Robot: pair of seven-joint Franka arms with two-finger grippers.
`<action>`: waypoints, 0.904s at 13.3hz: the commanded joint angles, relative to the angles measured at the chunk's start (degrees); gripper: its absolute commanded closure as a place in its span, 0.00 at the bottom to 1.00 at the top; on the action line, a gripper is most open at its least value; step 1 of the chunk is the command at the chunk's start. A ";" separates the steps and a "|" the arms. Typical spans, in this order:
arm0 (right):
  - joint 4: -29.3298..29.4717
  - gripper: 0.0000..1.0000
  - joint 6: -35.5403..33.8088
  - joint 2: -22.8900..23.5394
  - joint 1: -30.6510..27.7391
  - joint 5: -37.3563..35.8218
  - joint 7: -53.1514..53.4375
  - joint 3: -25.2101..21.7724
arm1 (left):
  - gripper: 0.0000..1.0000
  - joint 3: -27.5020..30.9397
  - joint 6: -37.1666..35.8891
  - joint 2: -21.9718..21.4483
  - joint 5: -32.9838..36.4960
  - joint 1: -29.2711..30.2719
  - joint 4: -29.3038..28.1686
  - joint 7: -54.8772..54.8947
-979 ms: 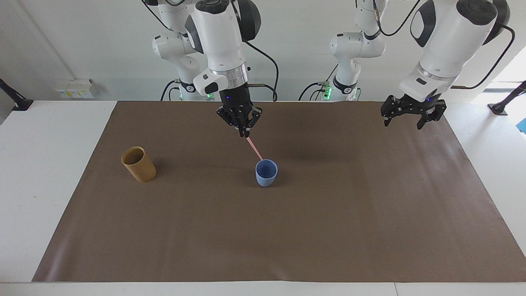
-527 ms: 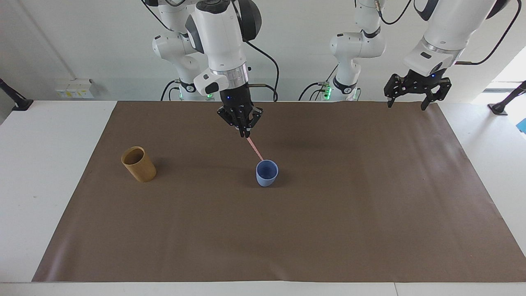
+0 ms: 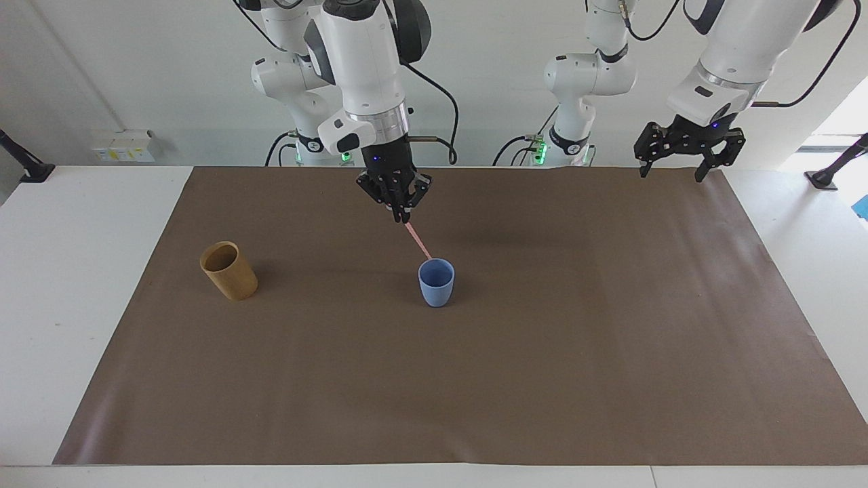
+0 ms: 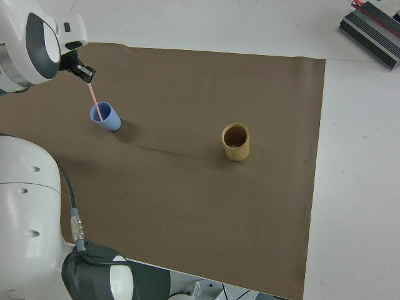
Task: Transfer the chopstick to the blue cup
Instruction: 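Lower the chopstick into the blue cup and open the right gripper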
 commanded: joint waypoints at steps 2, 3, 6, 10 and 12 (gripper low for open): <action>-0.35 1.00 4.79 0.87 -0.55 -1.06 0.98 0.57 | 0.00 -0.54 -0.58 -1.22 -1.06 1.25 -0.28 0.66; -1.92 1.00 6.72 0.78 -0.55 -1.06 0.46 0.57 | 0.00 -0.36 -0.49 -1.22 -1.14 1.34 -0.28 0.66; -6.05 1.00 9.19 -0.44 -0.47 -1.06 -3.13 0.57 | 0.00 -0.45 -0.67 -1.65 -1.06 1.34 -0.37 0.66; -17.11 1.00 19.61 -4.31 0.06 -1.06 -8.41 0.57 | 0.00 -0.54 -1.19 -1.66 -0.27 1.08 -0.37 0.75; -19.42 1.00 24.38 -3.97 0.94 -1.06 -8.51 0.66 | 0.00 -0.54 -1.20 -1.66 -0.27 0.90 -0.37 0.75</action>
